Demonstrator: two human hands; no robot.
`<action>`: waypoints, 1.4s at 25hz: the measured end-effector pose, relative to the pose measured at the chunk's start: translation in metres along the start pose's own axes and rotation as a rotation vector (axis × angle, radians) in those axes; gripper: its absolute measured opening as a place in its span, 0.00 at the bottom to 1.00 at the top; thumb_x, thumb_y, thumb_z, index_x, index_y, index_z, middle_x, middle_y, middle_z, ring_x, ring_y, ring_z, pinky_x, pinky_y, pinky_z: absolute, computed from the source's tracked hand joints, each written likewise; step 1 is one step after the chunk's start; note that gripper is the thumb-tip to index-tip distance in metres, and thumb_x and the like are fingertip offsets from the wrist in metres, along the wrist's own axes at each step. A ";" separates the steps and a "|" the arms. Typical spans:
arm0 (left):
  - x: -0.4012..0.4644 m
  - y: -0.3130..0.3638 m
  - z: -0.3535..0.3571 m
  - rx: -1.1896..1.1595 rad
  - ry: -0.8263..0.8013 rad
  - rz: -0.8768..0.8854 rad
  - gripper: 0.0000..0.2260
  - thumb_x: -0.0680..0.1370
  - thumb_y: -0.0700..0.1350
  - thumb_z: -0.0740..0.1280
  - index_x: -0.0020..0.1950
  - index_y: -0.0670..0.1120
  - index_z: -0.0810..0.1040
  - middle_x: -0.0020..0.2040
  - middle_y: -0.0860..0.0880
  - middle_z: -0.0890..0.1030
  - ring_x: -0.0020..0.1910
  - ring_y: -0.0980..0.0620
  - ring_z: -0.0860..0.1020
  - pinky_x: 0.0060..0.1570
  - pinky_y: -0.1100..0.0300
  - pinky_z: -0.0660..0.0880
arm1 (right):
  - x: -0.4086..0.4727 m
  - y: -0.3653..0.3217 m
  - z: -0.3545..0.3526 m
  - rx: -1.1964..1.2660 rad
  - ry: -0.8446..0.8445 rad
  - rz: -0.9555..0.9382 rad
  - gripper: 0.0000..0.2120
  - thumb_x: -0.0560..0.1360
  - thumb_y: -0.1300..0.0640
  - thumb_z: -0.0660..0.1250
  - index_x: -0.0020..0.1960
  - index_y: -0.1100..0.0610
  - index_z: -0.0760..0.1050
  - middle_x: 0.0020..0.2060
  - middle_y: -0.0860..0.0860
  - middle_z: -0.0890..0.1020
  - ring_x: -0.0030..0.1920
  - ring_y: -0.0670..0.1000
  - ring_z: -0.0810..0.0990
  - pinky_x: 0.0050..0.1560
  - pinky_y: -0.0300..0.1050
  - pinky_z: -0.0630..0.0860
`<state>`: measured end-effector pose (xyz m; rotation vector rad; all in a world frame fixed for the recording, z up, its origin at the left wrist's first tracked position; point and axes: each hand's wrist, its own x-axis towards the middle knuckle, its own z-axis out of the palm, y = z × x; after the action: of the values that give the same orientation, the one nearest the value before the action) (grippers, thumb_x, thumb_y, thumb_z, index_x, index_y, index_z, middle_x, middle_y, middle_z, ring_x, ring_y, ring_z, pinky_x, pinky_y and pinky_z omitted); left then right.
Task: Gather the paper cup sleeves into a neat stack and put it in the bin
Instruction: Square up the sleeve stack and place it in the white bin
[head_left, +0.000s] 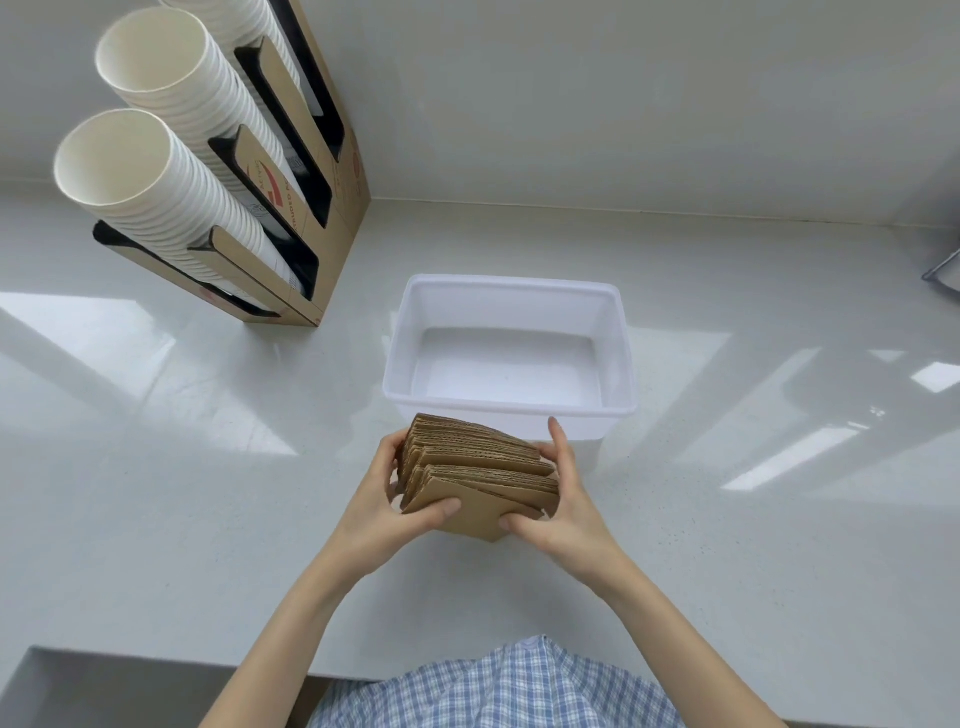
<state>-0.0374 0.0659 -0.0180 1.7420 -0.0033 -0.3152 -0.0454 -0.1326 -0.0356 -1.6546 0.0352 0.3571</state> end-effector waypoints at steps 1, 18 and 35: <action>0.003 0.000 0.003 0.019 -0.017 0.001 0.30 0.57 0.54 0.72 0.57 0.61 0.66 0.54 0.56 0.76 0.53 0.60 0.76 0.51 0.63 0.73 | -0.003 -0.001 -0.005 0.002 0.026 -0.012 0.44 0.67 0.70 0.69 0.69 0.42 0.48 0.58 0.40 0.65 0.58 0.45 0.74 0.46 0.28 0.74; 0.017 -0.027 0.027 0.577 -0.098 -0.021 0.56 0.54 0.64 0.64 0.73 0.47 0.38 0.72 0.48 0.60 0.72 0.48 0.56 0.71 0.52 0.50 | -0.014 0.007 -0.013 -0.031 0.082 0.055 0.38 0.73 0.53 0.66 0.73 0.47 0.44 0.67 0.37 0.55 0.68 0.36 0.54 0.65 0.35 0.54; 0.023 -0.026 0.023 0.615 -0.118 0.001 0.45 0.53 0.64 0.64 0.68 0.50 0.59 0.65 0.51 0.68 0.67 0.50 0.60 0.67 0.54 0.57 | -0.010 0.015 -0.024 -0.231 0.062 0.091 0.42 0.69 0.64 0.68 0.73 0.49 0.46 0.64 0.45 0.65 0.65 0.42 0.65 0.52 0.14 0.60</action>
<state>-0.0248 0.0447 -0.0518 2.3274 -0.2057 -0.4479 -0.0531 -0.1594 -0.0456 -1.8965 0.1196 0.3904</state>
